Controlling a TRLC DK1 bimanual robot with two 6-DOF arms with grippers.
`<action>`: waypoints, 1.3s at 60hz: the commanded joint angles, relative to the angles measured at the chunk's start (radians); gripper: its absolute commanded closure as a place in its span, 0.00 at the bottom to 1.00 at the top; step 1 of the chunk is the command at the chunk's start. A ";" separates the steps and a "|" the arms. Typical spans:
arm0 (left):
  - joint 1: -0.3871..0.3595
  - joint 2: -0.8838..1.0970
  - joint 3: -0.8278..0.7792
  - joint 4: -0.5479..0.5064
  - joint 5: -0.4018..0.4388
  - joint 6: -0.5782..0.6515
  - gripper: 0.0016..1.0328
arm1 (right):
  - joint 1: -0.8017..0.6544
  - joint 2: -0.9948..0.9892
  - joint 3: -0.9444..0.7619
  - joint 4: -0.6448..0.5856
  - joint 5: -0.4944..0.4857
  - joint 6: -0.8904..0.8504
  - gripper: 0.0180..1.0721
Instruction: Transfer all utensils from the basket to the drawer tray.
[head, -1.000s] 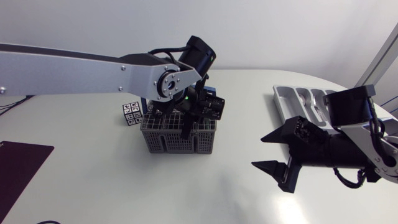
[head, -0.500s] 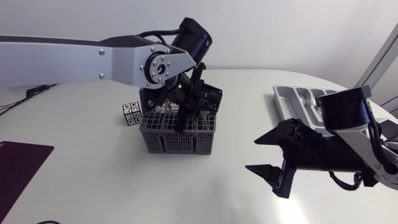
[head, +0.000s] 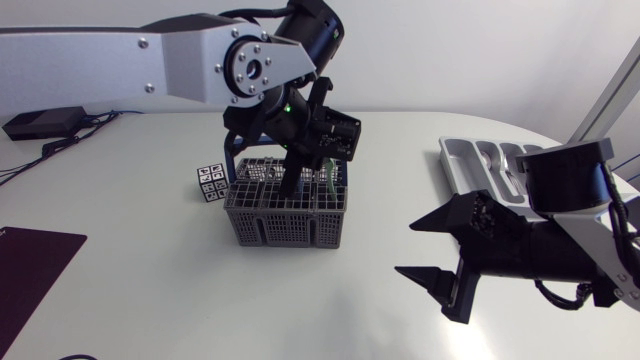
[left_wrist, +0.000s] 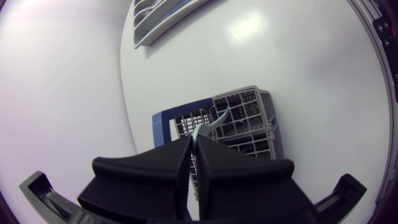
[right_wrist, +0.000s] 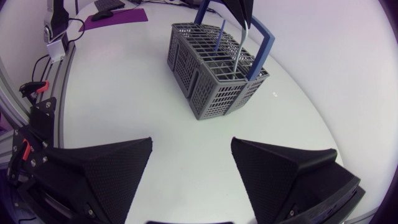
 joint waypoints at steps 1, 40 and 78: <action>-0.008 -0.014 0.035 -0.027 -0.012 0.032 0.97 | 0.010 -0.017 -0.032 -0.023 0.005 0.025 0.13; -0.056 -0.160 0.055 -0.106 -0.022 -0.145 0.97 | 0.095 -0.089 -0.051 -0.017 0.086 0.069 0.13; -0.131 -0.129 0.072 -0.230 -0.070 -0.869 0.97 | 0.331 -0.129 -0.048 0.172 0.397 0.189 0.13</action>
